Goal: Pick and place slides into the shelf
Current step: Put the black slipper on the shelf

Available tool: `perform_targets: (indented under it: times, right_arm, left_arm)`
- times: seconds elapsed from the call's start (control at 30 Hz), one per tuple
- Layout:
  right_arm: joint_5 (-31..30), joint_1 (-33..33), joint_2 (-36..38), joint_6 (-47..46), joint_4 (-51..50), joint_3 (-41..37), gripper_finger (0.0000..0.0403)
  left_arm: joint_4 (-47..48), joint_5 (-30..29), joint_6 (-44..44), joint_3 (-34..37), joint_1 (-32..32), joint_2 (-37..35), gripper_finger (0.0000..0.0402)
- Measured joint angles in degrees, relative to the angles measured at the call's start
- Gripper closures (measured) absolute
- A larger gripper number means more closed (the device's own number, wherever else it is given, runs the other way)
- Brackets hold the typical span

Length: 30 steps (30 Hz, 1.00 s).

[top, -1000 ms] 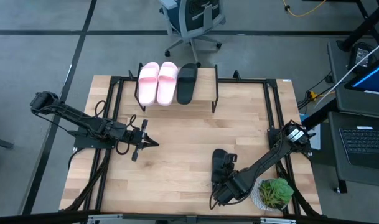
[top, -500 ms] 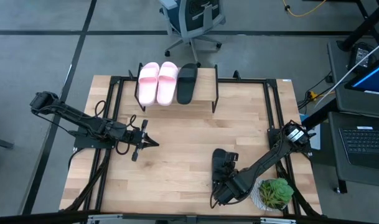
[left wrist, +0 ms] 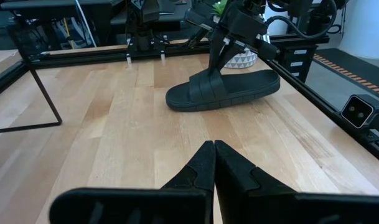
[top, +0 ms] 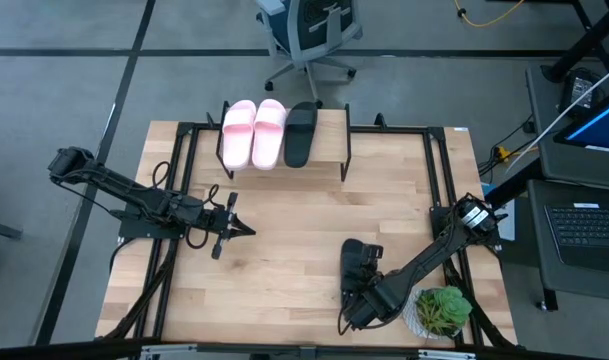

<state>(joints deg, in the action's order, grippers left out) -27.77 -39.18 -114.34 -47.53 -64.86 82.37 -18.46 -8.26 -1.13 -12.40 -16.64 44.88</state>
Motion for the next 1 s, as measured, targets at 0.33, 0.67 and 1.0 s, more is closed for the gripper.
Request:
perform_targets:
  times: [0.33, 0.67, 1.0]
  right_arm:
    - [0.2, 0.0, 0.0, 1.2, 0.0, 0.0, 0.039]
    - [0.3, 0.0, 0.0, 1.3, -1.2, 0.5, 0.039]
    - [-1.5, 0.0, -0.2, 1.2, -11.2, 8.4, 0.039]
  left_arm:
    - [0.0, 0.0, 0.0, 0.0, 0.0, 0.0, 0.0399]
    - [0.0, 0.0, 0.0, 0.0, 0.0, 0.0, 0.0399]
    - [0.0, 0.0, -0.2, 0.0, 0.0, 0.0, 0.0399]
